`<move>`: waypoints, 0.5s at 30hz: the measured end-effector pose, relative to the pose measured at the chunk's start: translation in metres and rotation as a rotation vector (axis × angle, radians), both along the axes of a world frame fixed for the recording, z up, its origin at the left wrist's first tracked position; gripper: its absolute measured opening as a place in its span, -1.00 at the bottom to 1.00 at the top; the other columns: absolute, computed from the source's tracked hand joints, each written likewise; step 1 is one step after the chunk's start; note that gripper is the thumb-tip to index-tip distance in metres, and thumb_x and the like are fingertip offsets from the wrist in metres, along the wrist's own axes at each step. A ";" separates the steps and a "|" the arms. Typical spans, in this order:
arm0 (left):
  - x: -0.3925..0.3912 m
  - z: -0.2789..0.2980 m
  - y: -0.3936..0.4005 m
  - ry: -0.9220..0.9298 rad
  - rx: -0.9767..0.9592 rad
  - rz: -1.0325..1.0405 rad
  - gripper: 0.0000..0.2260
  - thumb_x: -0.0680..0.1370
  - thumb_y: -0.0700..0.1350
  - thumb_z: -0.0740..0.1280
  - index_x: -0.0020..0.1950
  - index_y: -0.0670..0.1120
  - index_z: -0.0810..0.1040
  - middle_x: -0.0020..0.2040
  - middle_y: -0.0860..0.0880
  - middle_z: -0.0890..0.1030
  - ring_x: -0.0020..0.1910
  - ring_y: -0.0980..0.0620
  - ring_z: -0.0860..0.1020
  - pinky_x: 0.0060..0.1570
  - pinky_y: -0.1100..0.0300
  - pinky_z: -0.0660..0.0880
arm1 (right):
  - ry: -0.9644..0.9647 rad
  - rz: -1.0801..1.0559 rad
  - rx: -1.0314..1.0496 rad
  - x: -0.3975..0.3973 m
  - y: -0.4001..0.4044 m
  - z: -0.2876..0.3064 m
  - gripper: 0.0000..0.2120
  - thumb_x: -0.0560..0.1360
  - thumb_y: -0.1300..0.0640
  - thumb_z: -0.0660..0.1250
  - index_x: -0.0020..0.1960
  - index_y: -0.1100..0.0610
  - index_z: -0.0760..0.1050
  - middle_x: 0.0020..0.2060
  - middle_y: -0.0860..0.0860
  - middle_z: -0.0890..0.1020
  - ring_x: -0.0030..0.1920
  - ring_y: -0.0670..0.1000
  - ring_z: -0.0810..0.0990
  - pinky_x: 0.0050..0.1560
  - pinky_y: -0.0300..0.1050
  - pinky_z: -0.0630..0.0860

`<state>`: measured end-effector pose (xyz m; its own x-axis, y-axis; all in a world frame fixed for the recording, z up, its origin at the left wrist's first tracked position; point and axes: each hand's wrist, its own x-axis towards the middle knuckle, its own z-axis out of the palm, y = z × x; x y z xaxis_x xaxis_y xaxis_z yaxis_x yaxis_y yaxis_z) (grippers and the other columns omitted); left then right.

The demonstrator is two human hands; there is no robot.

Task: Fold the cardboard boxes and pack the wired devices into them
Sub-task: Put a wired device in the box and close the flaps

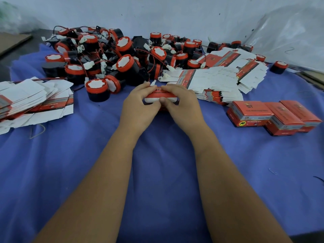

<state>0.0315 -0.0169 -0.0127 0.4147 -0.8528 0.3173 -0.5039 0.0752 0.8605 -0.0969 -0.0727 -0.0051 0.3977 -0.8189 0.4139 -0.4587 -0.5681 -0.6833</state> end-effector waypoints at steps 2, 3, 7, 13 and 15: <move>0.000 -0.001 0.000 -0.066 -0.013 0.010 -0.64 0.57 -0.15 0.39 0.38 -0.02 0.54 0.45 0.04 0.44 0.41 0.12 0.39 0.26 0.49 0.30 | 0.008 -0.030 -0.047 0.001 0.000 -0.001 -0.71 0.55 0.10 0.36 0.28 0.02 0.55 0.21 -0.06 0.59 0.22 0.07 0.43 0.26 -0.05 0.39; 0.000 -0.001 0.000 -0.073 -0.023 0.015 -0.65 0.58 -0.15 0.39 0.37 -0.02 0.55 0.43 0.04 0.46 0.40 0.12 0.40 0.22 0.54 0.28 | 0.008 -0.041 -0.058 0.001 0.000 -0.002 -0.72 0.56 0.10 0.35 0.26 0.02 0.56 0.19 -0.06 0.60 0.20 0.07 0.45 0.23 -0.04 0.41; -0.002 0.001 0.002 0.053 -0.066 0.008 -0.73 0.60 -0.14 0.36 0.29 0.03 0.59 0.32 0.04 0.56 0.32 0.10 0.47 0.31 0.23 0.43 | -0.034 -0.078 -0.107 0.001 0.001 0.000 -0.78 0.57 0.03 0.33 0.19 0.00 0.60 0.08 -0.09 0.65 0.11 0.01 0.53 0.09 -0.09 0.48; -0.001 0.003 0.004 0.214 -0.158 0.046 -0.76 0.60 -0.26 0.33 0.08 0.10 0.58 0.08 0.15 0.61 0.11 0.20 0.57 0.15 0.27 0.52 | -0.134 -0.064 0.014 0.000 0.004 0.001 -0.83 0.55 0.11 0.34 0.03 -0.18 0.52 -0.08 -0.25 0.61 -0.05 -0.18 0.52 -0.10 -0.37 0.43; 0.002 0.003 0.004 0.281 -0.184 0.092 -0.75 0.57 -0.29 0.37 0.01 0.09 0.58 0.06 0.21 0.59 0.09 0.25 0.56 0.17 0.26 0.53 | -0.203 -0.044 0.088 0.000 0.004 0.003 -0.76 0.54 0.19 0.34 -0.04 -0.18 0.48 -0.09 -0.27 0.59 -0.02 -0.20 0.55 -0.10 -0.37 0.48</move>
<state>0.0332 -0.0125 -0.0094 0.5801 -0.7469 0.3250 -0.2613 0.2073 0.9428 -0.0968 -0.0684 -0.0024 0.2765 -0.8702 0.4077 -0.3302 -0.4845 -0.8101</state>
